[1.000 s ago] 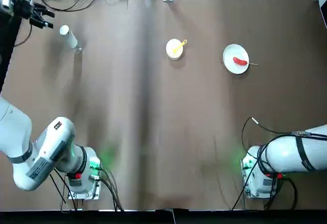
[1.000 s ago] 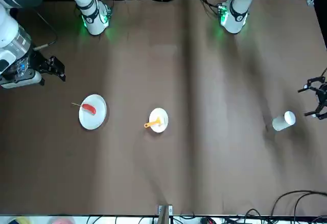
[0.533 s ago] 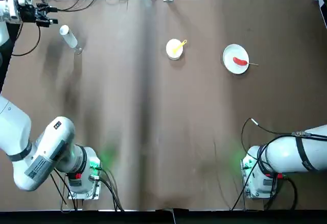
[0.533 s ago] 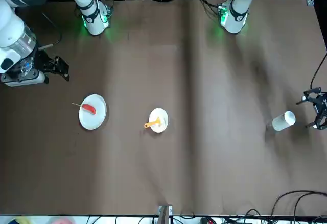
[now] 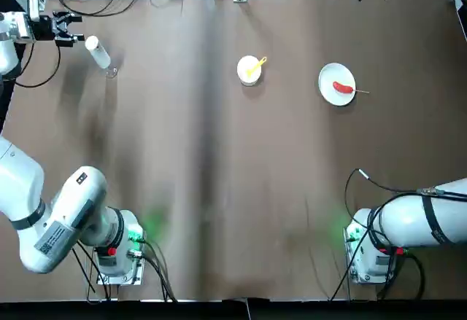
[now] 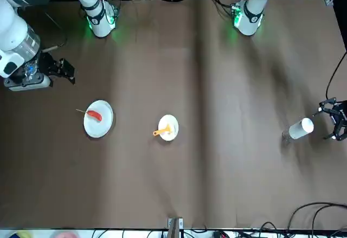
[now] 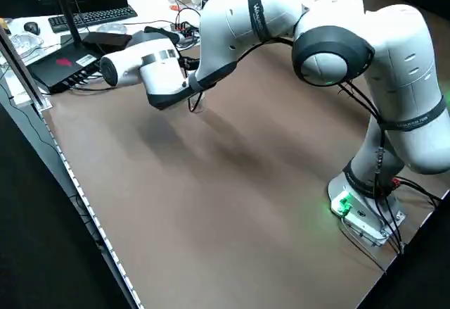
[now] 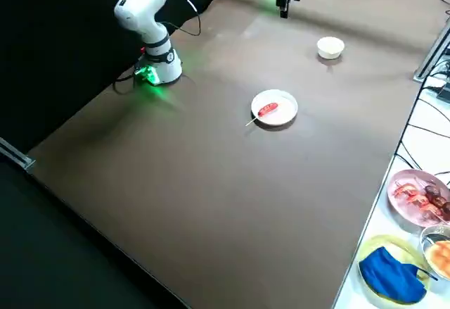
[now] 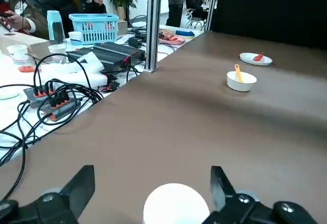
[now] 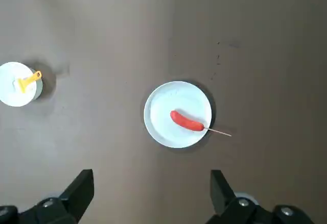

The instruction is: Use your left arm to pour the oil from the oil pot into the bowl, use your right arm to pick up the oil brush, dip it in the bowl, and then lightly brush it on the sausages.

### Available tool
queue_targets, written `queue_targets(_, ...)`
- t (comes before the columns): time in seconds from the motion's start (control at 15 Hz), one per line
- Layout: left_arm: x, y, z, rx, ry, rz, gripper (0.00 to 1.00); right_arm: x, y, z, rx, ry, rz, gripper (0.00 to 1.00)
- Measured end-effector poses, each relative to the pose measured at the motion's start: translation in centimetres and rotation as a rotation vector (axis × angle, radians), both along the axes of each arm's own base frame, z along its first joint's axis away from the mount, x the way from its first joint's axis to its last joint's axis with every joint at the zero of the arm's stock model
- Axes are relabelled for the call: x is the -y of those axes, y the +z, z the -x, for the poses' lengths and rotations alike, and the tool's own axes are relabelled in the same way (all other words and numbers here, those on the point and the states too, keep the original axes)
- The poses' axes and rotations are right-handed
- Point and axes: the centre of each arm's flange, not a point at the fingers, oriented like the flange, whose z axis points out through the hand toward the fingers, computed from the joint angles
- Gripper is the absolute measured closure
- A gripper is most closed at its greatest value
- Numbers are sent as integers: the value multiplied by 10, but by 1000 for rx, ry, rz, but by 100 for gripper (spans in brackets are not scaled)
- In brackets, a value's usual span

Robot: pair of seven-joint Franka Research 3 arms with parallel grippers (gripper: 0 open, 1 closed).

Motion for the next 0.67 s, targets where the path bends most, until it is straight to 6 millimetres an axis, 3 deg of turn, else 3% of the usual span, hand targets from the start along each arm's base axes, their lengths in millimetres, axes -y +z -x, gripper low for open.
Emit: queue_targets(0.67,10,-47,8,81,-82,42,0,12,-1,-1,-2,-23,-1,0)
